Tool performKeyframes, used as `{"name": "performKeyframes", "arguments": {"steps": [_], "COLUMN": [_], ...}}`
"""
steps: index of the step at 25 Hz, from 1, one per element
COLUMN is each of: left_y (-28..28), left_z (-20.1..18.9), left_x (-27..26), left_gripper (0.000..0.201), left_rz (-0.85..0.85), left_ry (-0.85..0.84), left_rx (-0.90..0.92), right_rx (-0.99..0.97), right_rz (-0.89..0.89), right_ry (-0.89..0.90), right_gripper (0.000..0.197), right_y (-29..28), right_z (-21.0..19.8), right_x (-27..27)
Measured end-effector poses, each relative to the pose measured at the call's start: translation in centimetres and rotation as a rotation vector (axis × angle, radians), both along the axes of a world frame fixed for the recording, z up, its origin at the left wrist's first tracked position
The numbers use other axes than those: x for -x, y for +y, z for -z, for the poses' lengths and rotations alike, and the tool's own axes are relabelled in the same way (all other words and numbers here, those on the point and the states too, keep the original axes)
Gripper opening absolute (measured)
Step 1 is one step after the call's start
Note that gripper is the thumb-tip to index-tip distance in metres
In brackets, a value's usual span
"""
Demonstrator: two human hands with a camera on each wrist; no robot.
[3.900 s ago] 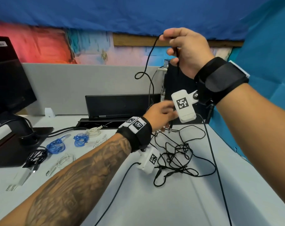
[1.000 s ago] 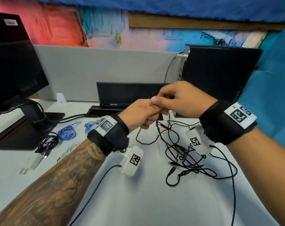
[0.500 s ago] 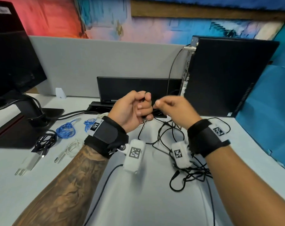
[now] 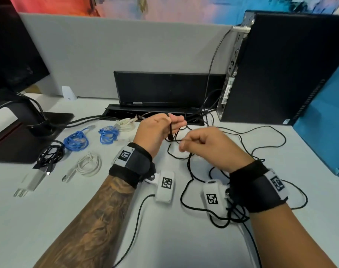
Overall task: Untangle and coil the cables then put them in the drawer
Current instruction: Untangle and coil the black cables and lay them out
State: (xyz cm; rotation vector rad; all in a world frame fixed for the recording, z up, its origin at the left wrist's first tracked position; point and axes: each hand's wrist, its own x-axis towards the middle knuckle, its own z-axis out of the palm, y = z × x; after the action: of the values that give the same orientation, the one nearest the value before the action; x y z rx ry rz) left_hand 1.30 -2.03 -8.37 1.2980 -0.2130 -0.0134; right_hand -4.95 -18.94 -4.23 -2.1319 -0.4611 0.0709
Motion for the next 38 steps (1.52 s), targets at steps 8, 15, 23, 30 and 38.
{"name": "performKeyframes", "arguments": {"steps": [8, 15, 23, 30, 38], "left_y": [-1.1, 0.3, 2.1, 1.0, 0.8], "left_z": [-0.5, -2.4, -1.9, -2.4, -3.3], "left_x": [2.5, 2.1, 1.1, 2.7, 3.7], "left_gripper": [0.026, 0.024, 0.02, 0.018, 0.03], "left_rz": [0.413, 0.43, -0.058, -0.076, 0.215], "left_ry": [0.153, 0.173, 0.054, -0.276, -0.125], "left_rx": [-0.208, 0.568, 0.441, -0.361, -0.537], "right_rx": [-0.418, -0.267, -0.199, -0.793, -0.749], "right_rz": [0.387, 0.268, -0.056, -0.088, 0.198], "right_ry": [-0.06, 0.063, 0.173, 0.249, 0.121], "right_gripper": [0.022, 0.021, 0.018, 0.026, 0.026], "right_y": [-1.8, -0.8, 0.7, 0.0, -0.6], "right_z": [1.9, 3.3, 2.5, 1.5, 2.1], "right_x": [-2.1, -2.0, 0.1, -0.2, -1.3]}}
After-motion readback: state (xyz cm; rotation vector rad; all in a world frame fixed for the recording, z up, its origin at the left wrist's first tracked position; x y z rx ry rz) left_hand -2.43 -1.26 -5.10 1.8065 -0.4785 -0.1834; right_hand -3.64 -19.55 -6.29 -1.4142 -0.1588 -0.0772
